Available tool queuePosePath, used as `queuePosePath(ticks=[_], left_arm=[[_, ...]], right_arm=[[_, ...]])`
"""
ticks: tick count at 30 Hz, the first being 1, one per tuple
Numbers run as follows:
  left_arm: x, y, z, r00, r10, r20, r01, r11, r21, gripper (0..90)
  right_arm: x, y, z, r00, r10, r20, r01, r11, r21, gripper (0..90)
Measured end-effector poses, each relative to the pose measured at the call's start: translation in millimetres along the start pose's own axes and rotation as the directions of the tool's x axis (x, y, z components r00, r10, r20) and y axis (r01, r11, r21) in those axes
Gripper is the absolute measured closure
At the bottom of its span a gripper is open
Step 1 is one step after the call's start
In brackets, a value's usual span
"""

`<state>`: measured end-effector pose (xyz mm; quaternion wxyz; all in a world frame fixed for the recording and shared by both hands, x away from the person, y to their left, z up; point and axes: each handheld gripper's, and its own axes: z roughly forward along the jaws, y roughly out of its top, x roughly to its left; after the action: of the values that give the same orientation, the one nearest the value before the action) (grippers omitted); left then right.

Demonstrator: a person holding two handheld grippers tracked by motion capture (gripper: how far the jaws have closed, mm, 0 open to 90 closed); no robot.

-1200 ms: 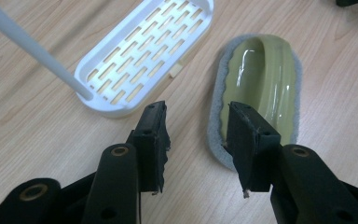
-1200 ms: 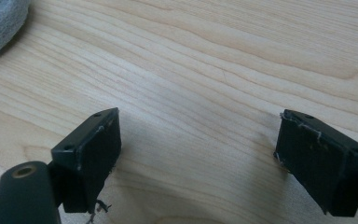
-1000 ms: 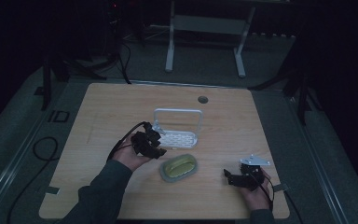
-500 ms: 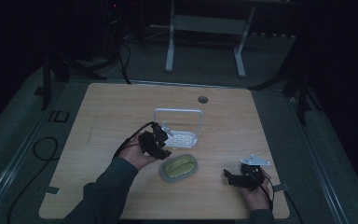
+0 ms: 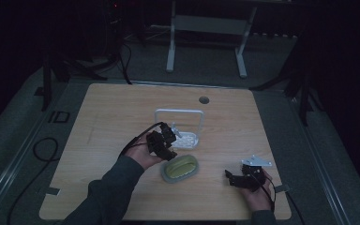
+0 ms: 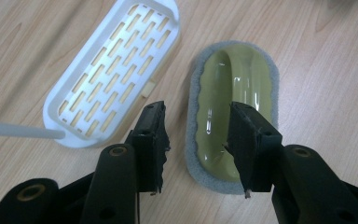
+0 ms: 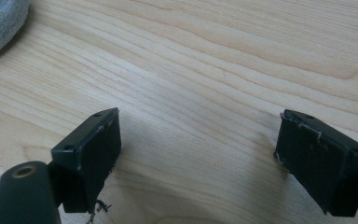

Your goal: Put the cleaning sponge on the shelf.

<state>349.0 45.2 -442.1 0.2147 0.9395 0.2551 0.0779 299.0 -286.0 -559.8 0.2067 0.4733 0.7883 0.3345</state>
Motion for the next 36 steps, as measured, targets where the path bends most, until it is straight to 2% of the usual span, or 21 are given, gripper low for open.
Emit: queuePosePath(ticks=[14,21,25,36], left_arm=[[-8.1,12.5,8.2,0.9988,0.044,0.019,-0.045,0.9973,0.058,57.4],[-10.5,17.7,12.3,0.998,0.052,0.035,-0.055,0.9944,0.09,57.4],[-11.7,20.0,15.2,0.9967,0.064,0.05,-0.069,0.9904,0.119,57.4],[-15.1,27.6,22.0,0.9948,0.08,0.062,-0.09,0.9823,0.165,58.1]], right_arm=[[0.0,0.0,0.0,1.0,0.0,0.0,0.0,1.0,0.0,13.6],[0.0,0.0,0.0,1.0,0.0,0.0,0.0,1.0,0.0,13.6],[0.0,0.0,0.0,1.0,0.0,0.0,0.0,1.0,0.0,13.6],[0.0,0.0,0.0,1.0,0.0,0.0,0.0,1.0,0.0,13.6]])
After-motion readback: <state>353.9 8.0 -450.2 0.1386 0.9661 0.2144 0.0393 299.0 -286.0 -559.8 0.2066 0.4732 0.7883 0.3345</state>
